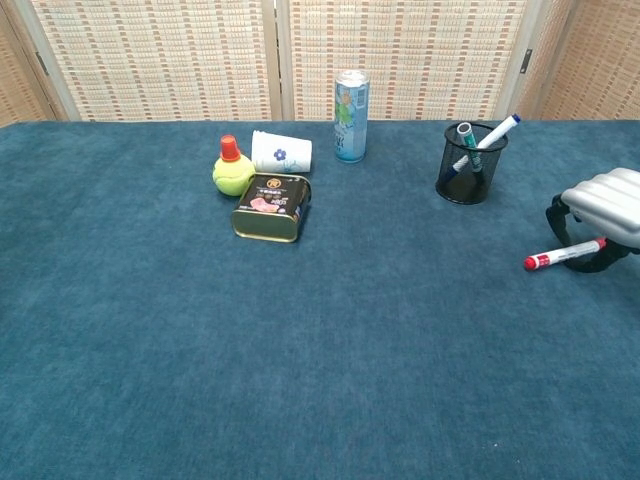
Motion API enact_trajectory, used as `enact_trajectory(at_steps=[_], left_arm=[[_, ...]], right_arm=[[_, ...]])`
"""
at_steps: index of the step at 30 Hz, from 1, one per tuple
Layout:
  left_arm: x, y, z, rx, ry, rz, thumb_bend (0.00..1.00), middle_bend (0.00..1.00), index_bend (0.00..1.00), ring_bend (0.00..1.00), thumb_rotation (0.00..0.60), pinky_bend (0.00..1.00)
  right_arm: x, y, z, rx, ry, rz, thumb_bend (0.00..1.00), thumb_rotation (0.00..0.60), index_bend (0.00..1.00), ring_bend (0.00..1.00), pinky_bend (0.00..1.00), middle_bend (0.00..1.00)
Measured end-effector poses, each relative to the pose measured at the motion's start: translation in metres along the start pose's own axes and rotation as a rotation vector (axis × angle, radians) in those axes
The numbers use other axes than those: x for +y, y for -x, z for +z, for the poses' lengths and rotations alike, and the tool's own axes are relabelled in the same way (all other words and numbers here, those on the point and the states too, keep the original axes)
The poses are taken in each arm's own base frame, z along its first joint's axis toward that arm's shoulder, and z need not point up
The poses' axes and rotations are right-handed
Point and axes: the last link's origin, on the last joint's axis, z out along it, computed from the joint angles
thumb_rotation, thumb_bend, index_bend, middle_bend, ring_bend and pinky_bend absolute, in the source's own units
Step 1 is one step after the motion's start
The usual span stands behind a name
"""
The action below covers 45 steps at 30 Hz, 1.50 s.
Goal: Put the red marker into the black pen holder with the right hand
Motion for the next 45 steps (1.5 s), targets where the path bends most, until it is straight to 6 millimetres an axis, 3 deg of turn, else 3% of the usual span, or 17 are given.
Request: enact_trajectory(at_steps=[9,15,28,35,45], left_arm=[[0.000,0.000,0.000,-0.002,0.001,0.002,0.46,0.00,0.07,0.13,0.600,0.39],[0.000,0.001,0.001,-0.002,-0.001,0.003,0.45,0.00,0.07,0.13,0.600,0.39],[0.001,0.002,0.001,-0.004,0.001,0.009,0.45,0.00,0.07,0.14,0.600,0.39],[0.001,0.002,0.003,-0.005,-0.005,0.012,0.45,0.00,0.07,0.13,0.600,0.39],[-0.001,0.002,0.006,0.004,-0.024,0.017,0.46,0.00,0.07,0.13,0.600,0.39]], right_arm=[[0.000,-0.001,-0.002,0.020,0.000,0.016,0.22,0.600,0.66,0.44,0.44,0.44],[-0.002,-0.012,-0.007,0.085,-0.015,0.098,0.22,0.600,0.66,0.44,0.44,0.44],[-0.012,-0.057,-0.014,0.195,-0.077,0.612,0.22,0.600,0.67,0.44,0.44,0.44],[-0.001,-0.091,0.011,0.245,-0.053,0.869,0.22,0.600,0.67,0.44,0.44,0.44],[0.009,-0.109,0.049,0.233,-0.023,1.049,0.22,0.600,0.67,0.44,0.44,0.44]])
